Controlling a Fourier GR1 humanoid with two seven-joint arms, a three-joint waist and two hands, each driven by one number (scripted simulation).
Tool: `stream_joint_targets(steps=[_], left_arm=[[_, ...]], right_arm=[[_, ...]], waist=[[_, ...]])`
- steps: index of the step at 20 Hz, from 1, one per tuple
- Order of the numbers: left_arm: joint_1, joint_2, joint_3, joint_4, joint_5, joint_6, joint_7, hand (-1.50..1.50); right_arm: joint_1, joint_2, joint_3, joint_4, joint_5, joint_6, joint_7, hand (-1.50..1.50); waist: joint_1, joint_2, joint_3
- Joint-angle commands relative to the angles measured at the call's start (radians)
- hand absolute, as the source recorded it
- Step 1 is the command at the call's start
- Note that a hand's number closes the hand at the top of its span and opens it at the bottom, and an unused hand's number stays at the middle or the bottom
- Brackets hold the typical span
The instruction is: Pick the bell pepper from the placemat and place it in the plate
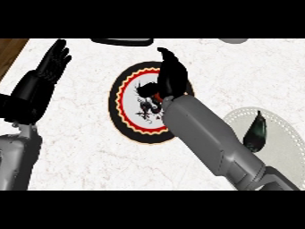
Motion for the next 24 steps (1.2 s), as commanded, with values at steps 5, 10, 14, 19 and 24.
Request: stream_joint_targets(steps=[5, 10, 14, 19, 24], left_arm=[[0.007, 0.015, 0.019, 0.037, 0.015, -0.028, -0.025, 0.0], [0.007, -0.004, 0.02, 0.021, -0.009, 0.015, -0.009, 0.0], [0.039, 0.009, 0.036, -0.008, -0.015, 0.019, -0.007, 0.0], [0.102, 0.058, 0.103, -0.04, 0.039, -0.029, -0.009, 0.0], [0.059, -0.002, 0.049, -0.026, -0.03, 0.034, 0.021, 0.0]], right_arm=[[-0.002, 0.002, -0.023, -0.03, -0.14, -0.302, -0.161, -1.5], [0.012, 0.002, -0.076, -0.056, -0.254, -0.359, -0.268, -1.5], [0.106, 0.002, -0.146, -0.135, -0.297, -0.346, -0.369, -1.5], [0.356, -0.083, -0.144, -0.407, -0.296, -0.276, -0.436, -1.5], [0.522, -0.15, -0.141, -0.581, -0.264, -0.209, -0.477, -1.5]], waist=[[-0.005, -0.001, 0.0], [-0.042, -0.012, 0.0], [-0.082, -0.022, 0.0], [-0.11, -0.033, -0.001], [-0.107, -0.03, -0.001]])
